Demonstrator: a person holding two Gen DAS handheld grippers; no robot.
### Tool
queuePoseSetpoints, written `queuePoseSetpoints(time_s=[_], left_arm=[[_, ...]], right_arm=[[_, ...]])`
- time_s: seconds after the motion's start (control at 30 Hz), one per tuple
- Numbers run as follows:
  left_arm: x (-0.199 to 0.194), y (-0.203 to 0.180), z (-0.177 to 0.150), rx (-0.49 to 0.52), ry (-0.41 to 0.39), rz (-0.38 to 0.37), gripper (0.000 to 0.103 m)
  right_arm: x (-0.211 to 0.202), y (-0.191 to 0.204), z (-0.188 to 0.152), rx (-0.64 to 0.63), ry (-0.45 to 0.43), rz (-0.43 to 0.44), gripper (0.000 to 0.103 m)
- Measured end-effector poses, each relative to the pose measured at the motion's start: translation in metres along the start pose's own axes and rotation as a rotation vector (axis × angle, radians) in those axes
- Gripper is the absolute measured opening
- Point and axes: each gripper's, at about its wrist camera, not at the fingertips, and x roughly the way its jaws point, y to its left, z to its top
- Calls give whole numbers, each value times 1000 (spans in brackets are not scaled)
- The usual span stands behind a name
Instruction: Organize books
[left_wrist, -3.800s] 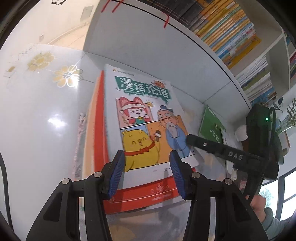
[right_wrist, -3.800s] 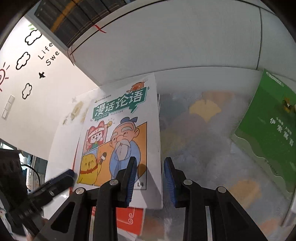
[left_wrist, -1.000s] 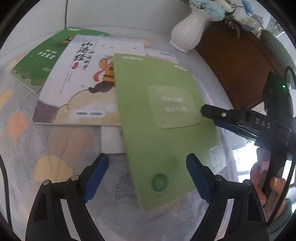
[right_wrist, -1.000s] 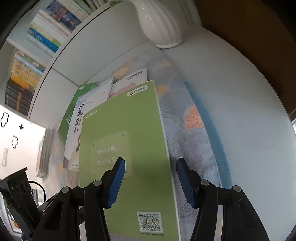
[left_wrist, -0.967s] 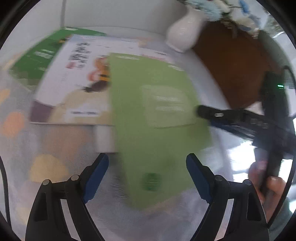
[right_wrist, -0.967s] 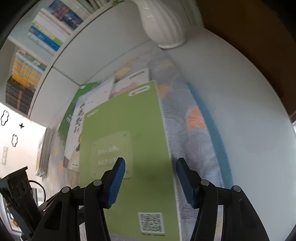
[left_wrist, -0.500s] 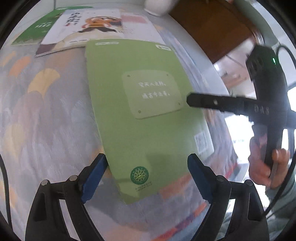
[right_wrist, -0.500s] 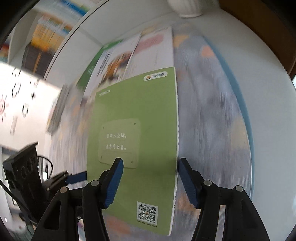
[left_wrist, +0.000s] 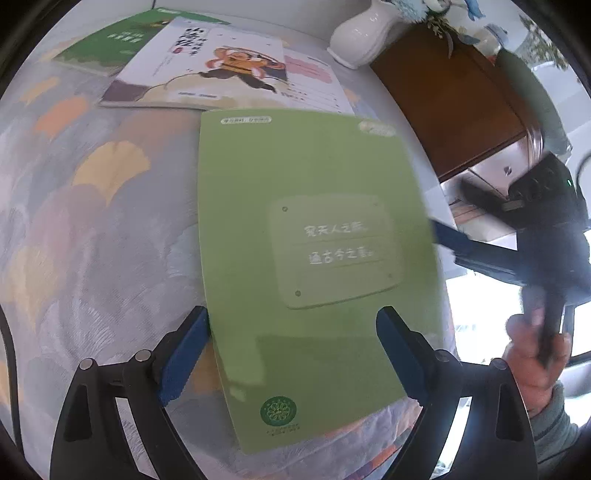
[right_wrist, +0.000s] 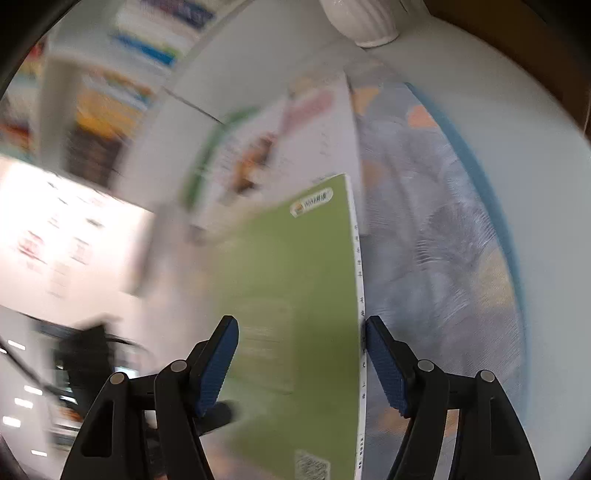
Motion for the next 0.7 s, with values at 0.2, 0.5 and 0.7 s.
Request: queuePoseSetpoints(time_s=[0.2,0.5,0.7], left_arm=[[-38,32,0,-71,-29,-7,89],[-178,120,-22,-159,-233,128,89],[-186,159,-41,-160,-183,205,89]], right_arm=[[-28,30,-1,66,-22,305,69],[18,160,-20,-70,54,434,72],[86,192,-57,-91,196,281,76]])
